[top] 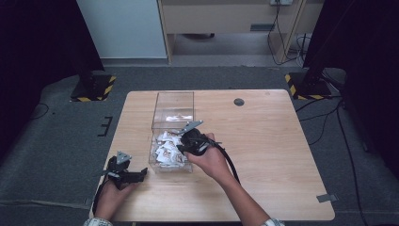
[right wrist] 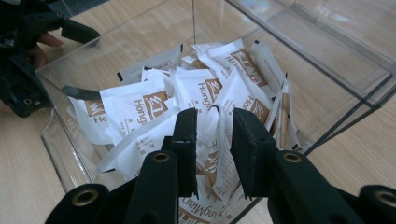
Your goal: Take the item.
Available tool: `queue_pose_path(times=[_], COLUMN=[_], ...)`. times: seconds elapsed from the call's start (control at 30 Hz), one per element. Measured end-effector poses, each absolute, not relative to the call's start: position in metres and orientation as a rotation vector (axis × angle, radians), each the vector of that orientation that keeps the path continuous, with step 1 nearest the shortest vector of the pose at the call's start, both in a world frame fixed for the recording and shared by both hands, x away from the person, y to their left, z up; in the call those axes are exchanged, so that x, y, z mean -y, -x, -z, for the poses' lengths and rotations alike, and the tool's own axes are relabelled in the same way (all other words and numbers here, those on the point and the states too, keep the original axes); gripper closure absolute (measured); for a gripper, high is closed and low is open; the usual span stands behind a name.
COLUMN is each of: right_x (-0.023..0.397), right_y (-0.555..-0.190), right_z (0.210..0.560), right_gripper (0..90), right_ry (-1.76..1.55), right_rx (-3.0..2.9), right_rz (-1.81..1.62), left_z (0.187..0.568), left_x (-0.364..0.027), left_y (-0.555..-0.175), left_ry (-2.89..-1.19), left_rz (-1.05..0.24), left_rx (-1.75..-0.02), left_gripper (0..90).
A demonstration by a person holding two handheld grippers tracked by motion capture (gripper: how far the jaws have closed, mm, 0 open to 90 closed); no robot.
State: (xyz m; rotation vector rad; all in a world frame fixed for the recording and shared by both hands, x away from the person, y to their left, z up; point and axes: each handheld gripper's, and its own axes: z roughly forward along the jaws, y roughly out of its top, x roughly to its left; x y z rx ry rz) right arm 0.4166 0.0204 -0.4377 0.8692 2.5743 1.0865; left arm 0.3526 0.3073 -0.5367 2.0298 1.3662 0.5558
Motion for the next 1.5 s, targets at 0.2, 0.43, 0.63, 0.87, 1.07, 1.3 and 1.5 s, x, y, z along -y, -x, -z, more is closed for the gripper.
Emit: queue_pose_path(times=[0.2, 0.43, 0.63, 0.87, 1.07, 1.3, 1.5], right_x=[-0.022, -0.019, -0.016, -0.01, -0.003, -0.002, -0.001], right_y=[-0.417, -0.413, -0.411, -0.41, -0.408, -0.406, -0.407], right_z=[0.442, 0.432, 0.424, 0.407, 0.394, 0.388, 0.382], right_gripper=[86.0, 89.1, 89.2, 89.3, 89.3, 89.3, 89.3], right_ry=[-0.858, -0.848, -0.853, -0.857, -0.859, -0.84, -0.831], right_rx=[-2.589, -2.569, -2.545, -2.509, -2.485, -2.486, -2.476], right_rz=[-1.052, -1.127, -1.171, -1.223, -1.273, -1.271, -1.279], left_z=[0.537, 0.537, 0.537, 0.537, 0.537, 0.537, 0.537], left_x=[-0.307, -0.307, -0.307, -0.307, -0.307, -0.307, -0.307], left_y=[-0.353, -0.353, -0.353, -0.353, -0.353, -0.353, -0.353], left_ry=[-2.03, -2.03, -2.031, -2.032, -2.032, -2.032, -2.032], left_rz=[-0.556, -0.556, -0.555, -0.555, -0.555, -0.555, -0.555], left_rx=[-1.366, -1.366, -1.364, -1.362, -1.363, -1.362, -1.362], left_gripper=[0.0, 0.0, 0.0, 0.0, 0.0, 0.0, 0.0])
